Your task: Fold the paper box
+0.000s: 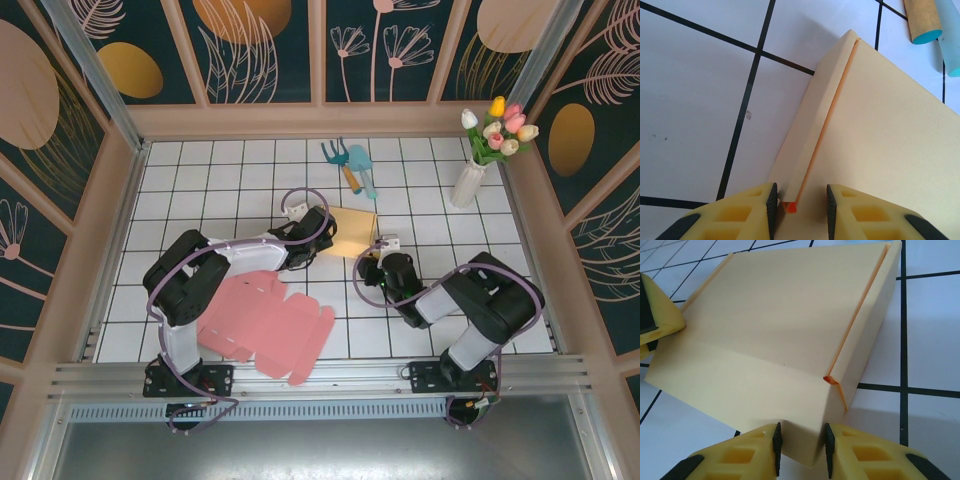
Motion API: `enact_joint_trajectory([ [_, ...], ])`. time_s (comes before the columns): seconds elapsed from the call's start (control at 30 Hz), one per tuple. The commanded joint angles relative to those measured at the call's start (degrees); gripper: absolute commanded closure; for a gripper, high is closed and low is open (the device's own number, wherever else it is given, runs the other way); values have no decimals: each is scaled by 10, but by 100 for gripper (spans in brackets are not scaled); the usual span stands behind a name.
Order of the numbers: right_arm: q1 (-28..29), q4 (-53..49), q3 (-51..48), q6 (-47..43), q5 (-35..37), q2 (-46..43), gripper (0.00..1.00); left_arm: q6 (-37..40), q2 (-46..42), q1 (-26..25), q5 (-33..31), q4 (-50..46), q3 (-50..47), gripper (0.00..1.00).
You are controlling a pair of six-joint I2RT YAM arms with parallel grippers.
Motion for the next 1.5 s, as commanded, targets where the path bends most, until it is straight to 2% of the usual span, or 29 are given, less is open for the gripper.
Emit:
enact_joint_trajectory([
  [0.0,-16,5,-21,17,-72,26,69,3,52,7,34,-73,-28,68],
  [0.17,-27,27,-20,34,-155,10,72,4,49,7,33,-73,-30,68],
  [0.37,-38,8,-17,23,-164,-25,73,6,56,8,37,-73,-27,68],
  [0.47,-55,17,-20,30,-207,-23,79,7,58,8,36,-73,-26,69],
  [0.57,-83,20,-23,36,-228,-24,78,8,58,10,33,-74,-27,69],
  [0.7,-93,24,-21,37,-258,-21,77,8,58,10,33,-72,-27,69],
  [1.07,-95,37,1,26,-232,37,74,7,69,10,43,-63,-28,69],
  [1.23,-96,52,0,22,-178,56,73,9,66,11,37,-66,-29,69],
  [1.47,-97,-7,21,22,-111,55,73,10,69,17,37,-66,-31,69],
])
